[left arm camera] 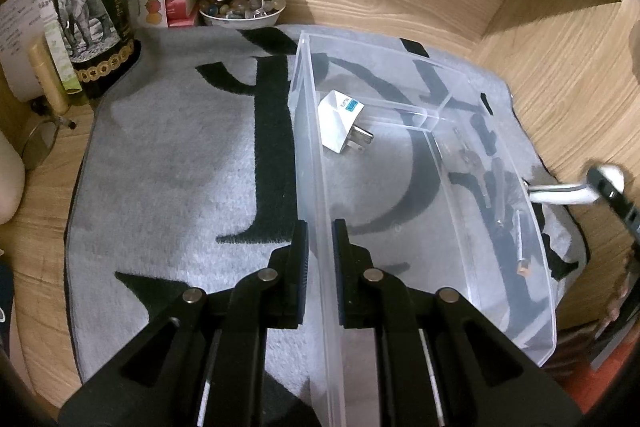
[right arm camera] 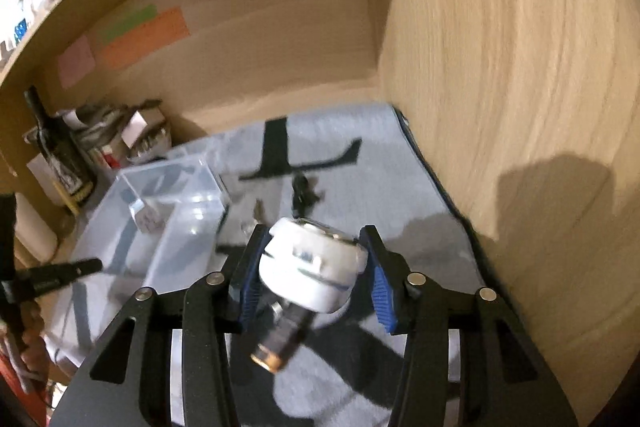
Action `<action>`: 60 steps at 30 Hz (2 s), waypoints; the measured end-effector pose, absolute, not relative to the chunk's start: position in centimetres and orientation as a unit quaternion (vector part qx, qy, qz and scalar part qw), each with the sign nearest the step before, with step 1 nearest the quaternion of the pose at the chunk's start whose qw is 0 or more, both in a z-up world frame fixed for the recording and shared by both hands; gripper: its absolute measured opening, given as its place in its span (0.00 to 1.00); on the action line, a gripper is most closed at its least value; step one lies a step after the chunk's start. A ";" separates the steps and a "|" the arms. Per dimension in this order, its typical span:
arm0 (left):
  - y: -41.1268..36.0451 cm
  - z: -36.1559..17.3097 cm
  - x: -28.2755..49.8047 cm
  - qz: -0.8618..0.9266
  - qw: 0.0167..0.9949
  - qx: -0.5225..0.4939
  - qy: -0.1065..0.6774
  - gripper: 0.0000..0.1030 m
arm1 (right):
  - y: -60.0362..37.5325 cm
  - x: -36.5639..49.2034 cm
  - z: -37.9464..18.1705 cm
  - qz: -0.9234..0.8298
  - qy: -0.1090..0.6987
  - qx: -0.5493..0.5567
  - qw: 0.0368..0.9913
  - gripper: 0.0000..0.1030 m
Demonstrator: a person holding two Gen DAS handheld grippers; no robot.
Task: Organize rigid objects
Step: 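Grasp the white handheld device with the right gripper, then lower the white device into the clear box and open the right gripper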
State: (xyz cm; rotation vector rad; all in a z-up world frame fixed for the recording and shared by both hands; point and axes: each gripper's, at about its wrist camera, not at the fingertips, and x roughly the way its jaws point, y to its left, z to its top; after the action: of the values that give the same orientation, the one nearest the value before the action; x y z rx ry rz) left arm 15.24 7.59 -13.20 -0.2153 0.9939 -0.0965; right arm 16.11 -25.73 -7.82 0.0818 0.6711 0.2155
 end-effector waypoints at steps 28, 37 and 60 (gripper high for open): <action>7.6 -13.2 15.3 -0.052 0.874 -0.103 0.472 0.11 | -12.3 17.3 -2.8 0.319 0.268 -0.046 0.908 0.38; 7.6 -13.1 15.3 -0.051 0.874 -0.098 0.473 0.11 | -8.9 18.8 -7.2 0.352 0.339 -0.078 0.869 0.38; 7.2 -13.2 15.7 -0.043 0.875 -0.093 0.473 0.11 | -6.8 22.5 -10.1 0.311 0.378 -0.144 0.860 0.38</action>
State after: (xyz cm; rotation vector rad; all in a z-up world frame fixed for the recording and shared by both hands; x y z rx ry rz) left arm 15.74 7.24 -13.22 -0.1932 0.9876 -0.0893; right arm 22.53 -6.83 -10.12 -0.3022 0.7927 0.6529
